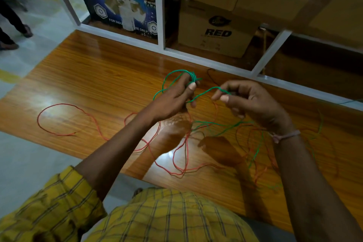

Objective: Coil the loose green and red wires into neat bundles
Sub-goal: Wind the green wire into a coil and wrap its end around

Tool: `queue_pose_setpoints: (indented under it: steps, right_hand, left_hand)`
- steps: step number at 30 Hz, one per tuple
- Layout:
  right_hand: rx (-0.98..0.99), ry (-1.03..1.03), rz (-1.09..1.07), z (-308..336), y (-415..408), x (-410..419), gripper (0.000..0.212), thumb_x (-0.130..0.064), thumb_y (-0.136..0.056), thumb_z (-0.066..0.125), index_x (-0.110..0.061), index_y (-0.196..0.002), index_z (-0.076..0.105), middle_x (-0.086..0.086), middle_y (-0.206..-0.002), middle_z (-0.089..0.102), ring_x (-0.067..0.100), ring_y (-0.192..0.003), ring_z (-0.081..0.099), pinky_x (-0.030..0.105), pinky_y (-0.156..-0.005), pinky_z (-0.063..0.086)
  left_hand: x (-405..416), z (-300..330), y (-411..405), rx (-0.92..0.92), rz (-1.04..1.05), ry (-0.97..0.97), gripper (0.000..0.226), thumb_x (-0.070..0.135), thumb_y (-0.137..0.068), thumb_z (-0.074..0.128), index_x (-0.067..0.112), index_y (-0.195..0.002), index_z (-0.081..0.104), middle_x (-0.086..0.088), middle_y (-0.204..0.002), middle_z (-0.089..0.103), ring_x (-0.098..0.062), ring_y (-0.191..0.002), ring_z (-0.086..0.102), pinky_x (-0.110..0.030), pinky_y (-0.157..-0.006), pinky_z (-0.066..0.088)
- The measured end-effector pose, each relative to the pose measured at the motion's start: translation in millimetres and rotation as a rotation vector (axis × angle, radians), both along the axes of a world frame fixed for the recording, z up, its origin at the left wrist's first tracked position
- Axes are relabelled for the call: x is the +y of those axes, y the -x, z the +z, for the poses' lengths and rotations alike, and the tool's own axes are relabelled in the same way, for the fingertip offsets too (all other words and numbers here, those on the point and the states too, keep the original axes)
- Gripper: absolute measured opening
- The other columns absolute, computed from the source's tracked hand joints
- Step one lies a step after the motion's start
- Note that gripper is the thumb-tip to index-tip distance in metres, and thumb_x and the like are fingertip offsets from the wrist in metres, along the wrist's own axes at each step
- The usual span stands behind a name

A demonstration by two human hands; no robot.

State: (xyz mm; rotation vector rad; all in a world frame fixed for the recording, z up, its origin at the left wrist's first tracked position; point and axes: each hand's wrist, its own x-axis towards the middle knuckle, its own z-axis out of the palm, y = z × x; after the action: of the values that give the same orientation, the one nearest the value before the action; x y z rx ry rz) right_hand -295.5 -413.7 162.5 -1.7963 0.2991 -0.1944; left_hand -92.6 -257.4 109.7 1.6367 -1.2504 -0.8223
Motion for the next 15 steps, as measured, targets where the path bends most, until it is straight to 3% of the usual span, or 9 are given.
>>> queue_pose_setpoints:
  steps: [3,7,12,15]
  right_hand:
    - [-0.075,-0.165,-0.086,-2,-5,-14,0.019,-0.010,-0.098,0.057,0.005,-0.104,0.066,-0.008,-0.056,0.041,0.003,-0.043,0.032,0.019,-0.039,0.026]
    - [-0.113,-0.193,-0.174,-12,-14,-23,0.012,-0.002,-0.106,0.052,0.001,-0.099,0.061,-0.012,-0.061,0.055,0.003,-0.047,0.032,0.017,-0.040,0.025]
    - [-0.101,-0.173,-0.294,-38,-31,-19,0.015,-0.021,-0.094,0.064,-0.008,-0.090,0.059,-0.005,-0.056,0.040,0.003,-0.040,0.026,0.017,-0.037,0.024]
    - [-0.085,-0.186,-0.275,-55,-33,-10,0.016,-0.029,-0.095,0.064,-0.015,-0.089,0.060,-0.004,-0.057,0.040,0.004,-0.037,0.027,0.018,-0.035,0.025]
  left_hand:
    - [7,5,2,0.198,-0.127,-0.086,0.020,0.037,-0.118,0.032,0.029,-0.115,0.051,-0.012,-0.081,0.057,-0.015,-0.054,0.047,-0.030,-0.053,0.043]
    - [16,9,1,0.564,-0.287,-0.168,0.040,0.039,-0.118,0.024,0.015,-0.135,0.050,-0.016,-0.080,0.050,-0.013,-0.046,0.024,-0.026,-0.047,0.033]
    - [19,16,2,0.944,-0.461,-0.175,0.043,0.041,-0.116,0.016,0.018,-0.138,0.045,-0.008,-0.080,0.055,-0.006,-0.041,0.018,-0.019,-0.042,0.035]
    - [19,17,3,1.179,-0.518,-0.136,0.045,0.046,-0.114,0.018,0.020,-0.136,0.048,-0.010,-0.082,0.055,-0.003,-0.039,0.018,-0.016,-0.041,0.038]
